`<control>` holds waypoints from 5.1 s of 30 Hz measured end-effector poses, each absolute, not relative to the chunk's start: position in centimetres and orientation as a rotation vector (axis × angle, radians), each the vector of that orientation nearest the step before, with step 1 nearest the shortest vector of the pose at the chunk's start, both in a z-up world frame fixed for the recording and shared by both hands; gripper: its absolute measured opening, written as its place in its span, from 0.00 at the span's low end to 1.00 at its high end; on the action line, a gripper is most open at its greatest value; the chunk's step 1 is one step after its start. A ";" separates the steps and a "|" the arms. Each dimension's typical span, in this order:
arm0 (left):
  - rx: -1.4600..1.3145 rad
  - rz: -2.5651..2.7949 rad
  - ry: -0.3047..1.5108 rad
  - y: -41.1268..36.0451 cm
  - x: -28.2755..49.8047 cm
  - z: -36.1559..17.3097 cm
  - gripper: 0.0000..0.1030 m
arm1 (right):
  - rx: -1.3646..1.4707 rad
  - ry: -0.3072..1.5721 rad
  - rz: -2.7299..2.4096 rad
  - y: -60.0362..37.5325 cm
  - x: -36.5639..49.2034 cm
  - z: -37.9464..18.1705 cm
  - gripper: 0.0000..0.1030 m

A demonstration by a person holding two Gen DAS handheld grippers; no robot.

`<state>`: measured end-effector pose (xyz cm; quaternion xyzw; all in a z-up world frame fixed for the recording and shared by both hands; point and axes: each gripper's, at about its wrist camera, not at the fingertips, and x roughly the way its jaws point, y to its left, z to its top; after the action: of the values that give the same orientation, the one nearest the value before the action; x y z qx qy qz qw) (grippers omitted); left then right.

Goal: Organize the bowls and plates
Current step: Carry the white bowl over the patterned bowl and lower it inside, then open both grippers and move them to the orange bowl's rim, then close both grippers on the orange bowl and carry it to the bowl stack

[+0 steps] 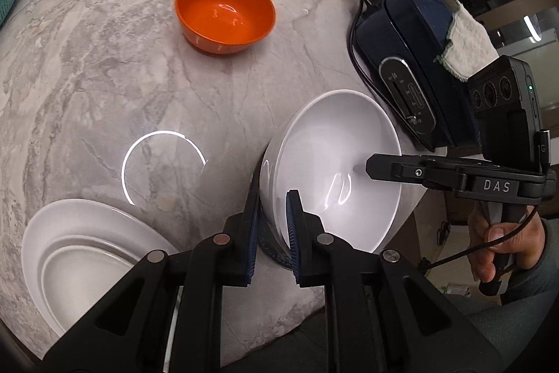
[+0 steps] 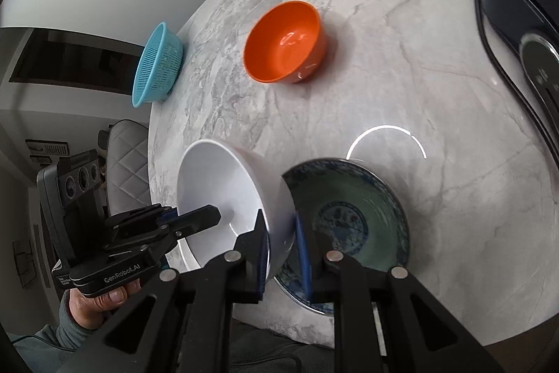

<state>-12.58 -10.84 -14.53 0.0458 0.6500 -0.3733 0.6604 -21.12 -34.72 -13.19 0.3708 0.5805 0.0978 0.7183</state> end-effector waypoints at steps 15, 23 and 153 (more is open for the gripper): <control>0.231 -0.819 1.522 -14.3 -15.5 -19.1 0.13 | 0.846 1.353 0.144 -37.2 -24.7 -17.3 0.17; 0.236 -0.773 1.543 -13.8 -15.1 -20.4 0.13 | 0.800 1.396 0.159 -36.4 -24.2 -18.4 0.17; 0.234 -0.858 1.432 -12.5 -13.4 -14.9 0.13 | 0.826 1.282 0.141 -37.2 -23.5 -13.0 0.15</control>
<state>-13.44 -12.47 -14.92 0.1035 0.6343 -0.3798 0.6654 -23.54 -37.17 -12.99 0.3737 0.5802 0.0638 0.7209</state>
